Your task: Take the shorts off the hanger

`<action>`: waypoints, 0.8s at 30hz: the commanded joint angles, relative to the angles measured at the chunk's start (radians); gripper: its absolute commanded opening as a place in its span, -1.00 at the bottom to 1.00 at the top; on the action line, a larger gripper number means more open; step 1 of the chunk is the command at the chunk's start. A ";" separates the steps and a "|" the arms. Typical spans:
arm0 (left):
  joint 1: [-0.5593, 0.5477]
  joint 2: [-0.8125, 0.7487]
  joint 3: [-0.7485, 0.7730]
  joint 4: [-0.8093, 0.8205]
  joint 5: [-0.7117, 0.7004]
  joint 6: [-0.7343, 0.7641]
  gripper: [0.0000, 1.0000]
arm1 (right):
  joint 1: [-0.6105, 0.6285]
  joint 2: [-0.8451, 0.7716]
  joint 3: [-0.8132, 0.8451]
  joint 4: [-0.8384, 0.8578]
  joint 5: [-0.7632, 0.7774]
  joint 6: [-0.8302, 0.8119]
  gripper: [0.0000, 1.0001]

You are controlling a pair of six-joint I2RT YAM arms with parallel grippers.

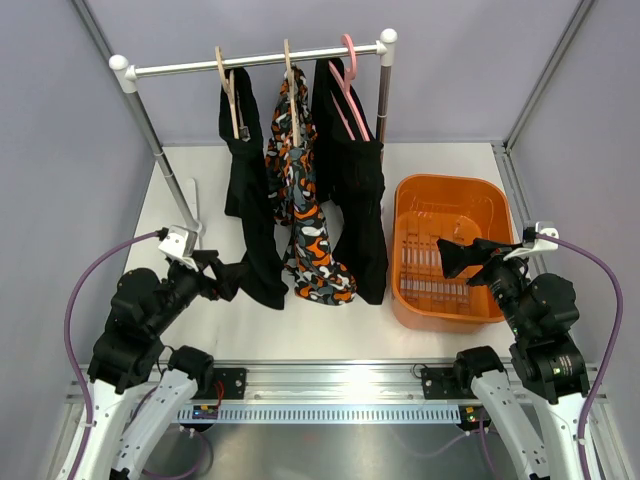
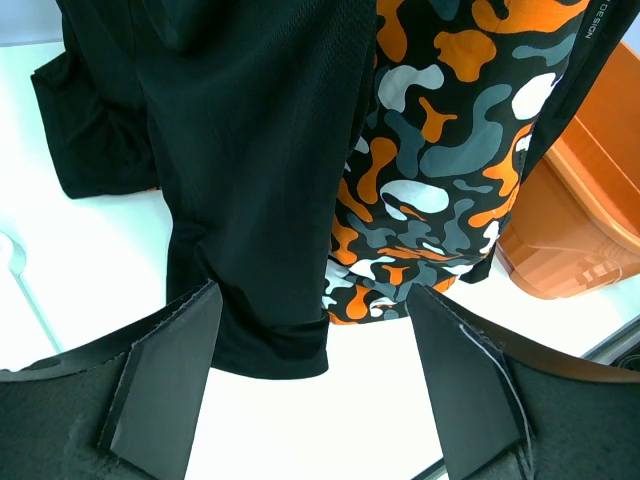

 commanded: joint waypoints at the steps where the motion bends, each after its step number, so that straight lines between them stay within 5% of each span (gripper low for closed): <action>1: -0.019 -0.035 -0.041 -0.039 -0.370 -0.228 0.98 | -0.180 0.047 -0.122 0.191 -0.056 0.441 0.99; 24: -0.019 -0.046 -0.054 -0.023 -0.336 -0.217 0.98 | -0.180 -0.030 -0.115 0.200 -0.056 0.507 0.99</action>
